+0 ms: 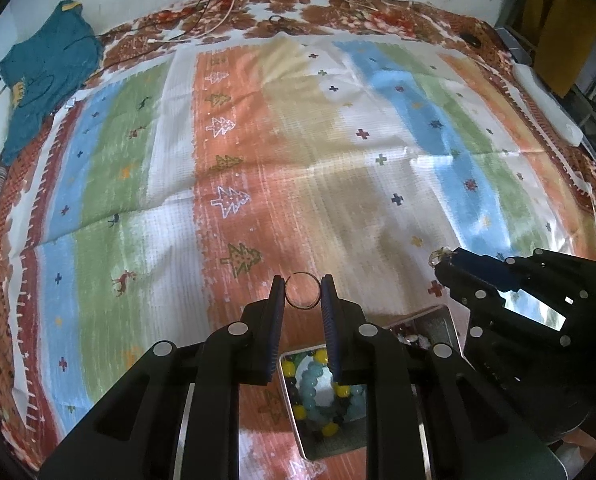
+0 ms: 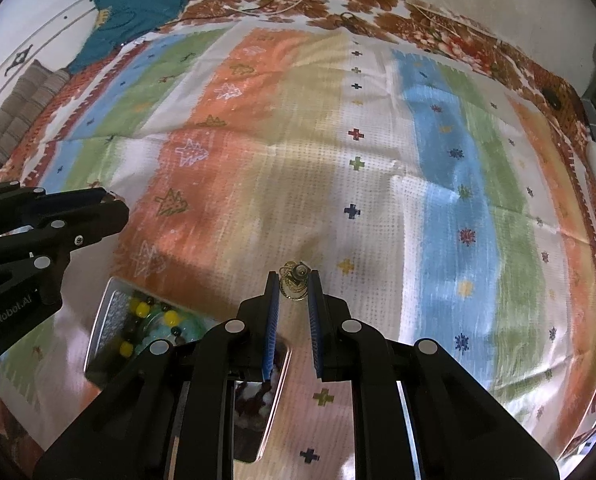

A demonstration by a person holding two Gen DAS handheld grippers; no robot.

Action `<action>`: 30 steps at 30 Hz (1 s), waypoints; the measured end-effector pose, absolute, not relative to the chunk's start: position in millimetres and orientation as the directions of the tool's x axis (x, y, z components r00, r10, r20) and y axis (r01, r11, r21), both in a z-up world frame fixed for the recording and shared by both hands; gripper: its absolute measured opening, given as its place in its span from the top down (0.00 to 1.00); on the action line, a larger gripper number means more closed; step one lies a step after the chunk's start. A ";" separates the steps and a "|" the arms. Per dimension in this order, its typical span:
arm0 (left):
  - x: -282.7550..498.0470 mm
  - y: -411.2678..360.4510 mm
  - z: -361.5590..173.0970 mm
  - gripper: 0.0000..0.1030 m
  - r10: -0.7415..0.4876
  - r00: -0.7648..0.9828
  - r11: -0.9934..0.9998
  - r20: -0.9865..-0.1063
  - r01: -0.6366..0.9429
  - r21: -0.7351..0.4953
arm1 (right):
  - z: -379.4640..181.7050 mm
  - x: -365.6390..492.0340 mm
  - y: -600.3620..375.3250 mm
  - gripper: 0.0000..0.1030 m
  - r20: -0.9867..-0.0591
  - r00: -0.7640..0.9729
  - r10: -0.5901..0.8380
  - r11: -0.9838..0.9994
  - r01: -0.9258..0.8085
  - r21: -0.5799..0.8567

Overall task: Organize jewelry
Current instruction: 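Lift and carry both gold rings with both grippers over the silver tin, then open left gripper dropping its ring into tin while right gripper releases its ring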

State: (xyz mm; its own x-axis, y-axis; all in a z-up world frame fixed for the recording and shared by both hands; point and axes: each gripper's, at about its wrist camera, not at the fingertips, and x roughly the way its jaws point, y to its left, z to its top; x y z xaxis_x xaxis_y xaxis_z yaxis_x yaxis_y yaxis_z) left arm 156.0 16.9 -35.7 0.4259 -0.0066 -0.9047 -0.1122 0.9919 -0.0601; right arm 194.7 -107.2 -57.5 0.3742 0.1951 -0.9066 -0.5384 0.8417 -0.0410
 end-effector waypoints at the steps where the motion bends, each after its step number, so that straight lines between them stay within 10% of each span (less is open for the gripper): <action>1: 153.5 16.2 -34.8 0.83 -0.007 0.428 0.992 -0.904 -0.111 -0.060 | -56.5 192.5 -107.4 0.85 -0.906 0.376 0.197 0.841 -0.540 -0.041; 30: 104.4 -7.3 -18.0 0.83 -0.048 0.455 0.994 -0.889 -0.062 -0.086 | -40.2 140.2 -121.7 0.85 -0.895 0.351 0.275 0.813 -0.581 0.022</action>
State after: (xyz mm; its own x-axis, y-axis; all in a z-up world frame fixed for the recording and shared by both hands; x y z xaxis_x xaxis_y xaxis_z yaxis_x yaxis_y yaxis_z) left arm 104.4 -7.3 -18.0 0.4554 -0.0484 -0.8890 -0.0623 0.9943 -0.0861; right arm 140.2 -121.7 -40.2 0.3507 0.2746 -0.8953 -0.5813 0.8134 0.0219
